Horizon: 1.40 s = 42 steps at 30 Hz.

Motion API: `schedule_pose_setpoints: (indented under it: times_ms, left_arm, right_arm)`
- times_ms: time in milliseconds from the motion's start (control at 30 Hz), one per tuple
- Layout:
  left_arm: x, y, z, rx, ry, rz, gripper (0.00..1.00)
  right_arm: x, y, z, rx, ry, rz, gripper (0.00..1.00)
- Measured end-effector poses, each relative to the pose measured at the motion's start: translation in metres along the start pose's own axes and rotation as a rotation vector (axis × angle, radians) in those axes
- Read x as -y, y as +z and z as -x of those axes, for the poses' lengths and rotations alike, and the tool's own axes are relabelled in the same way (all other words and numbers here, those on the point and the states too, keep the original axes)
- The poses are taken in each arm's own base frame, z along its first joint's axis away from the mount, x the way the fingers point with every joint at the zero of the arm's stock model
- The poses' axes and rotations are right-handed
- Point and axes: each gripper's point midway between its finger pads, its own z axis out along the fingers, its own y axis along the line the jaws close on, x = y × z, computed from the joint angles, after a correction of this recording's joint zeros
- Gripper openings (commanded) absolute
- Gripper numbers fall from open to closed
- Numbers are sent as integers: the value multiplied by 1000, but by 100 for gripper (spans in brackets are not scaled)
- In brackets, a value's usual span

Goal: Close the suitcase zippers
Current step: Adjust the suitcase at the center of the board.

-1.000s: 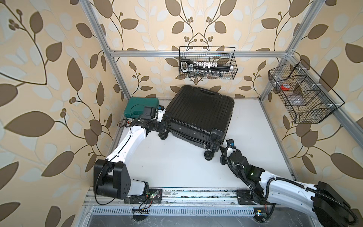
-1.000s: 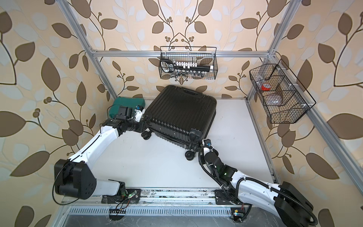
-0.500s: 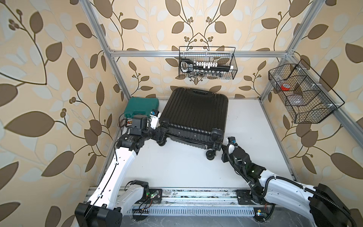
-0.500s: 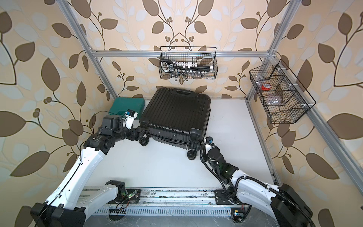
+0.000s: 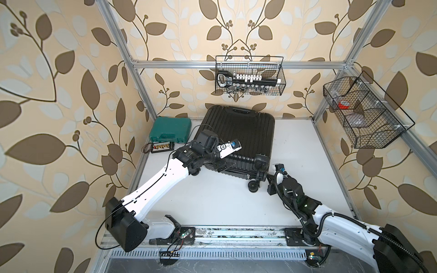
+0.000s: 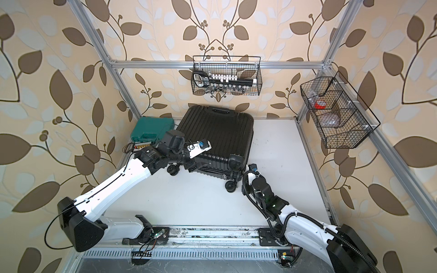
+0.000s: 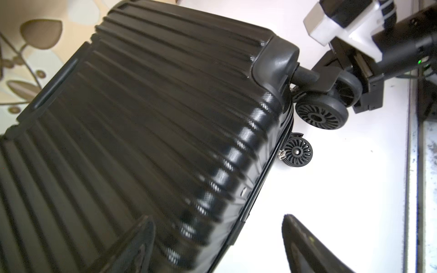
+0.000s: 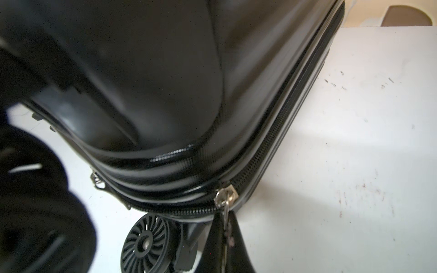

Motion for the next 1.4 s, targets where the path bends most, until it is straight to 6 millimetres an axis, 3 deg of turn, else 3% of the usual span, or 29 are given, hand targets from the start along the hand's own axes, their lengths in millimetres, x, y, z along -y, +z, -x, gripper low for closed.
schedule_pose_setpoints:
  times_ms: [233, 400, 700, 1033, 1400]
  left_arm:
    - [4, 37, 19, -22, 200, -48, 87]
    - [10, 64, 21, -54, 310, -75, 87]
    - [12, 76, 33, -87, 396, -63, 88]
    - [7, 105, 51, -123, 332, 0, 87]
    - [7, 111, 58, -126, 269, 13, 87]
  right_arm:
    - [-1, -1, 0, -6, 5, 15, 0]
    - [-2, -3, -1, -10, 9, 23, 0]
    - [1, -6, 2, -4, 23, 20, 0]
    - [-10, -12, 3, -2, 39, 96, 0]
    - [-18, -8, 2, 7, 42, 146, 0]
